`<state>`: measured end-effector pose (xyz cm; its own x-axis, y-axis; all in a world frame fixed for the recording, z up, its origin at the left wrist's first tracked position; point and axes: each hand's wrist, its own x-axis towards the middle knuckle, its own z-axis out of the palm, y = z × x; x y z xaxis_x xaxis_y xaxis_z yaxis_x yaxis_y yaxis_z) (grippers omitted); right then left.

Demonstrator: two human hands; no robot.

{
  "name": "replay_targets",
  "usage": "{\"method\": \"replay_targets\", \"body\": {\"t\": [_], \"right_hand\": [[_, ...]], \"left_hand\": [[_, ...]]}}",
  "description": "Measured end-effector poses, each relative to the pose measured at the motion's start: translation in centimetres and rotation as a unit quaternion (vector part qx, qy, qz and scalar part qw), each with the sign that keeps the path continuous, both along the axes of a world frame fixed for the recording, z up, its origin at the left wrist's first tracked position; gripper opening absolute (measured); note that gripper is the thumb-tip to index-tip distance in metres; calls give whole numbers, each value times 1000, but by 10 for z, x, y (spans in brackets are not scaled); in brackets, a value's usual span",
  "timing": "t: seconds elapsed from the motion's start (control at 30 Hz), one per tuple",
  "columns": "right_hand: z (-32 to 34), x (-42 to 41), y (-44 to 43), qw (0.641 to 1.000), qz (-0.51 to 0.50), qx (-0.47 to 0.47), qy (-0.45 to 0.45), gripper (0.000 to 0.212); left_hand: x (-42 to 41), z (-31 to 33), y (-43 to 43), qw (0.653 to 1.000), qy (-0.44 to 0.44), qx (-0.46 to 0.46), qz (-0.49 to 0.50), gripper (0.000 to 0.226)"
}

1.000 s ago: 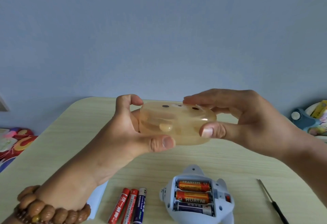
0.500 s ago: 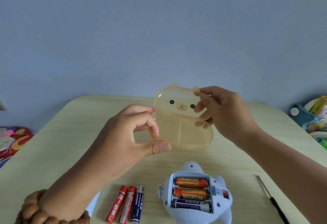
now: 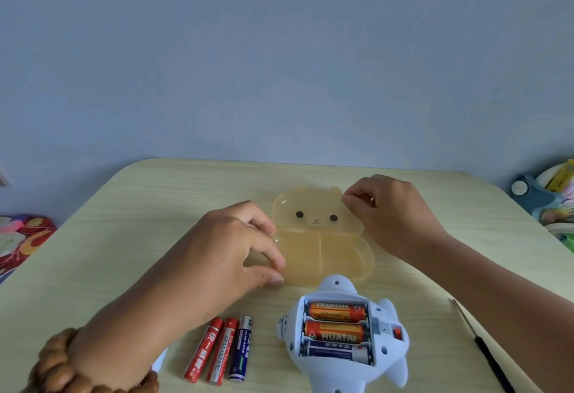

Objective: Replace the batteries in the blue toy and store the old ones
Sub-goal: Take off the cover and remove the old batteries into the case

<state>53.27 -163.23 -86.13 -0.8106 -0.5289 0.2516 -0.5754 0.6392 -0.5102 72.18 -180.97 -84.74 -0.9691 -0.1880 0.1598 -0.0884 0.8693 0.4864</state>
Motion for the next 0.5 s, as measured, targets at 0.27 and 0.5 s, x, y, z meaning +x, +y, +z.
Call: {"method": "replay_targets", "body": {"t": [0.27, 0.5], "right_hand": [[2, 5, 11, 999, -4, -2, -46, 13], [13, 11, 17, 999, 4, 42, -20, 32]], "left_hand": [[2, 0, 2, 1000, -8, 12, -5, 19], [4, 1, 3, 1000, -21, -7, -11, 27]]}}
